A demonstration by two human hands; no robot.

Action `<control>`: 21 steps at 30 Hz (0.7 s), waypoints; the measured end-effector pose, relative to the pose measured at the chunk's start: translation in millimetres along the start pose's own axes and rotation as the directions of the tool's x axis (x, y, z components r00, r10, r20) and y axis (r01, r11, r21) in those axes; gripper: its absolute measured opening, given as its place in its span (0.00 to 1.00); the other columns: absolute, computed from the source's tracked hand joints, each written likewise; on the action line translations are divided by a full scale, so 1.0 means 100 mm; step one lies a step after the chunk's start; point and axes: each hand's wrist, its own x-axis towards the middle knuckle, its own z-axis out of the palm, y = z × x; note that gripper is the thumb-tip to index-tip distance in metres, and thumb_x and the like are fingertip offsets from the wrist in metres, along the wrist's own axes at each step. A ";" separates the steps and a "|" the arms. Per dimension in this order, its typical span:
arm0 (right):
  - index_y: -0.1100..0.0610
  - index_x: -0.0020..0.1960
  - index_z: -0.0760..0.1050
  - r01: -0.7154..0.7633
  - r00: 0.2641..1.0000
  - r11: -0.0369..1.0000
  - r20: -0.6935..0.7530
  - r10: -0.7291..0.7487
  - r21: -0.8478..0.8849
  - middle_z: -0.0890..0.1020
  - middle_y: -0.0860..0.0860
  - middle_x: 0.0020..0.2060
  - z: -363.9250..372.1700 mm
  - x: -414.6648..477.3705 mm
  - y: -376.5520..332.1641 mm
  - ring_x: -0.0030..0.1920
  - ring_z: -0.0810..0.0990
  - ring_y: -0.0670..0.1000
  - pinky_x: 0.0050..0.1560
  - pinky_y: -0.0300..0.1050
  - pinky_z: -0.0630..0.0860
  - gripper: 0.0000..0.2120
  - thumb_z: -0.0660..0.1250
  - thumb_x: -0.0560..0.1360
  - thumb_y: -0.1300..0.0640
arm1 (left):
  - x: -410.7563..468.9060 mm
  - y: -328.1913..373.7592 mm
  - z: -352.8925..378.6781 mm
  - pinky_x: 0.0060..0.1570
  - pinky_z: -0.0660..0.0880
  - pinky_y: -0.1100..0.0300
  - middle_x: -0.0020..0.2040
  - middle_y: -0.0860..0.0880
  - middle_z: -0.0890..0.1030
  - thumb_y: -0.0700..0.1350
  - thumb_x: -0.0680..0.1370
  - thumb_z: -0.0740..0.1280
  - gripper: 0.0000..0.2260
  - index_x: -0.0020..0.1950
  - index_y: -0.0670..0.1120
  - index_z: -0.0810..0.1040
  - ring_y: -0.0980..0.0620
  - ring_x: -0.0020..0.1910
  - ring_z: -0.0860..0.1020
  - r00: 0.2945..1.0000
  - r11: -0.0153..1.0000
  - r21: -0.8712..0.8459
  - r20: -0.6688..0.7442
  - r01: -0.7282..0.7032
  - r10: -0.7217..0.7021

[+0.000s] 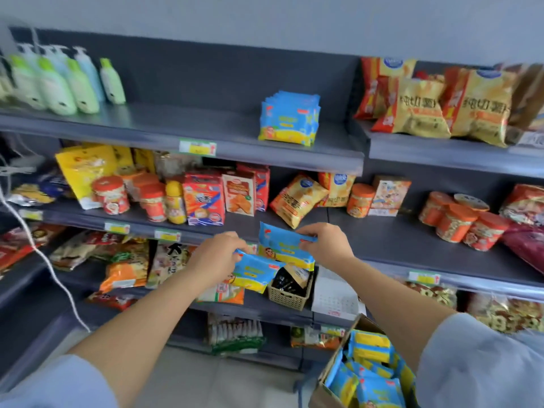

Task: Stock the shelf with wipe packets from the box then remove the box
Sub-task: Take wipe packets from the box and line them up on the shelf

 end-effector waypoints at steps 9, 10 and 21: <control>0.53 0.60 0.80 0.132 0.981 0.991 -0.141 -0.133 -0.017 0.82 0.49 0.55 -0.05 0.26 -1.02 0.51 0.79 0.50 0.45 0.42 0.74 0.14 0.70 0.75 0.56 | -0.19 -0.71 -1.03 0.51 0.72 0.57 0.58 0.50 0.80 0.42 0.79 0.65 0.10 0.58 0.48 0.81 0.50 0.57 0.76 0.982 0.998 0.057 -0.185 -0.020 0.030; 0.53 0.59 0.80 0.141 0.977 0.990 -0.157 -0.142 -0.017 0.82 0.49 0.54 -0.05 0.30 -1.10 0.51 0.79 0.50 0.45 0.44 0.75 0.13 0.71 0.74 0.56 | -0.20 -0.77 -1.11 0.51 0.73 0.57 0.57 0.50 0.80 0.42 0.78 0.66 0.10 0.57 0.48 0.82 0.50 0.55 0.76 0.977 0.998 0.062 -0.208 -0.023 0.035; 0.55 0.52 0.79 0.278 0.899 0.960 -0.349 -0.264 -0.010 0.82 0.48 0.47 -0.40 0.86 -1.62 0.49 0.78 0.50 0.49 0.46 0.76 0.08 0.71 0.74 0.56 | 0.29 -0.99 -1.85 0.46 0.68 0.61 0.50 0.51 0.81 0.40 0.75 0.70 0.08 0.52 0.47 0.84 0.56 0.46 0.73 0.898 0.989 -0.144 -0.438 -0.019 -0.047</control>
